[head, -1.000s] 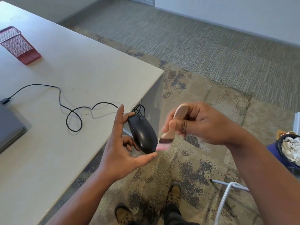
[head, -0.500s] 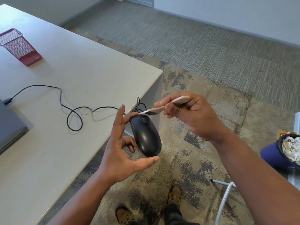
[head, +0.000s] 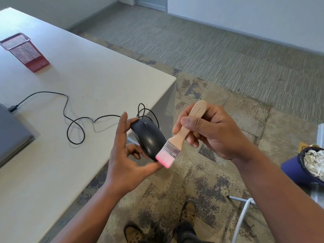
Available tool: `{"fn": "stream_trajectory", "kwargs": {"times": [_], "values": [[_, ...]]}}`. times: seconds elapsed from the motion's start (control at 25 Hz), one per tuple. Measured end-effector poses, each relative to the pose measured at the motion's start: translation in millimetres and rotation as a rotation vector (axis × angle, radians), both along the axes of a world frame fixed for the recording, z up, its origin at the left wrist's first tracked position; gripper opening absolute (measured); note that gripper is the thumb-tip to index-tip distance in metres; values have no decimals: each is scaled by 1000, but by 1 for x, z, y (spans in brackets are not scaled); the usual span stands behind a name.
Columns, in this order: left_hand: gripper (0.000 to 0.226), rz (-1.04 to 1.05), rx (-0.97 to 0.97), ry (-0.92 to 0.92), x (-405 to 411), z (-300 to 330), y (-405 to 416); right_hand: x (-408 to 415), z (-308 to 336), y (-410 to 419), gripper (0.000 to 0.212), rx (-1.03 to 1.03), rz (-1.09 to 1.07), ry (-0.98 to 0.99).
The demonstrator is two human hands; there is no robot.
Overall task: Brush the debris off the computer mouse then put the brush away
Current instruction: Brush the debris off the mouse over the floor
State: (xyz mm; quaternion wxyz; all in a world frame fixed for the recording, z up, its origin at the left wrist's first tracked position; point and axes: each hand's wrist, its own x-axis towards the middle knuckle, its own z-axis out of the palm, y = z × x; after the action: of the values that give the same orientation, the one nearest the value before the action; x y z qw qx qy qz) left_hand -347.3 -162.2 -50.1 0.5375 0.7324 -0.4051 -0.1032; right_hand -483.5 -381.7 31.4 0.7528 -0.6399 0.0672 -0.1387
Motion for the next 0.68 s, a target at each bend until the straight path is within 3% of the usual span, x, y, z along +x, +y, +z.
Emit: {"fn": "stream_trajectory", "kwargs": {"times": [0.28,0.52,0.68], "values": [[143,37,-18,-47,-7,9,-1,9,-7,18,10,-46,-81,-66],[147,21,15,-55,-6,11,10,14,-16,-1,13,-3,-558,-163],[147,31,0,-88,-2,21,10,24,-23,3,15,-7,-573,-121]]}}
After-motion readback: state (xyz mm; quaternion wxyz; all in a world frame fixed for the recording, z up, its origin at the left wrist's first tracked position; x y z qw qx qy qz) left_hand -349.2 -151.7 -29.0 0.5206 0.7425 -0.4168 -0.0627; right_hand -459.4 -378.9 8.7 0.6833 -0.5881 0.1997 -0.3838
